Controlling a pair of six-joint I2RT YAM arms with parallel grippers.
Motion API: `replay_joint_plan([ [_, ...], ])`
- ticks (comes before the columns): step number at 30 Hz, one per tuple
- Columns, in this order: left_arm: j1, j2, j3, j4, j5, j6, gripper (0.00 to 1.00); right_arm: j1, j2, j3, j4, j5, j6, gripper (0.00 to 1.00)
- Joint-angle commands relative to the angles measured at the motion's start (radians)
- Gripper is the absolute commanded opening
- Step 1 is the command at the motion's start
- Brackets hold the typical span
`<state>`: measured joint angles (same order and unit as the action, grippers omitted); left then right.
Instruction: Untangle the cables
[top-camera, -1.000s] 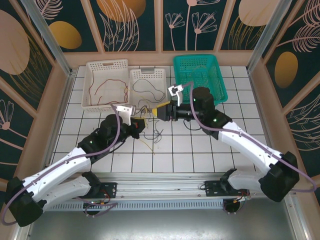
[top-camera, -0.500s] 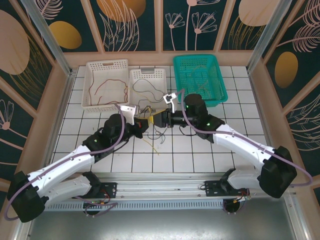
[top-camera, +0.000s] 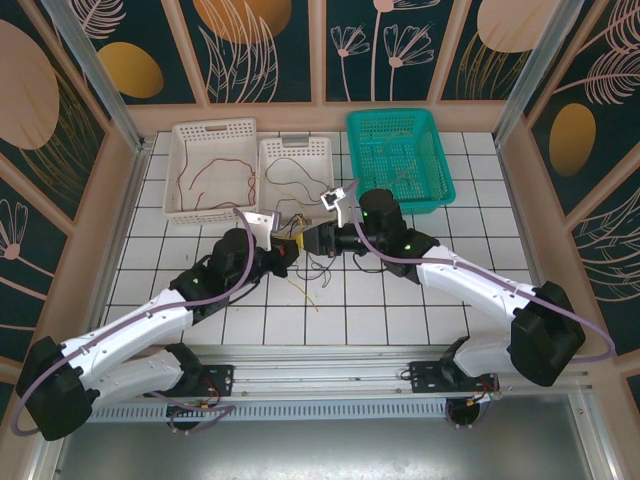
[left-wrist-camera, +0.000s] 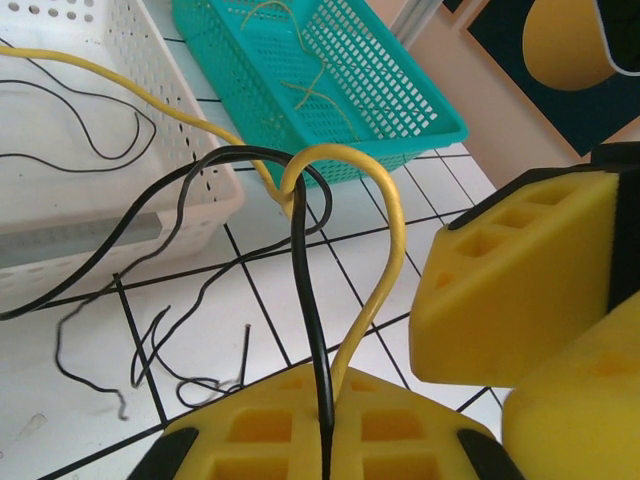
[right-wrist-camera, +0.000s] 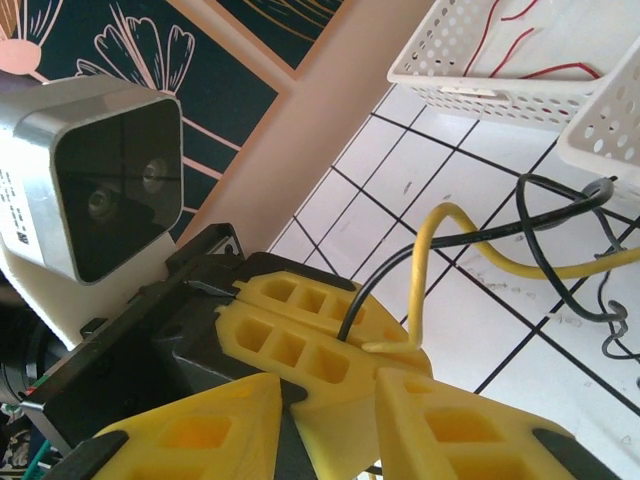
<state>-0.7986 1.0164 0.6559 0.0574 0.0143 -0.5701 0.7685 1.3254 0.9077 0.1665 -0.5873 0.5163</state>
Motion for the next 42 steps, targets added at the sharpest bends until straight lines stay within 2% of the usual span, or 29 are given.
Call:
replay_joint_plan([
  [1,-0.024,-0.005,-0.005,0.057,0.055,0.001,0.00,0.008,0.007,0.022,0.059,0.064,0.007,0.30],
  [7,-0.031,-0.022,-0.015,0.070,0.068,0.001,0.00,0.007,0.015,0.034,0.032,0.097,-0.001,0.30],
  [13,-0.032,-0.046,-0.016,0.039,0.042,0.009,0.00,0.008,-0.013,0.053,-0.048,0.174,-0.016,0.42],
  [20,-0.034,-0.050,-0.020,0.049,0.050,0.003,0.00,0.008,0.000,0.064,-0.058,0.164,-0.009,0.42],
  [24,-0.034,-0.072,-0.028,0.039,0.040,0.004,0.00,0.002,-0.054,0.059,-0.098,0.216,-0.032,0.43],
  [34,-0.034,-0.065,-0.037,0.065,0.053,-0.006,0.00,0.011,-0.023,0.024,0.006,0.099,0.046,0.42],
  [42,-0.033,-0.077,-0.042,0.059,0.043,-0.009,0.00,0.026,-0.011,0.013,0.025,0.090,0.051,0.39],
])
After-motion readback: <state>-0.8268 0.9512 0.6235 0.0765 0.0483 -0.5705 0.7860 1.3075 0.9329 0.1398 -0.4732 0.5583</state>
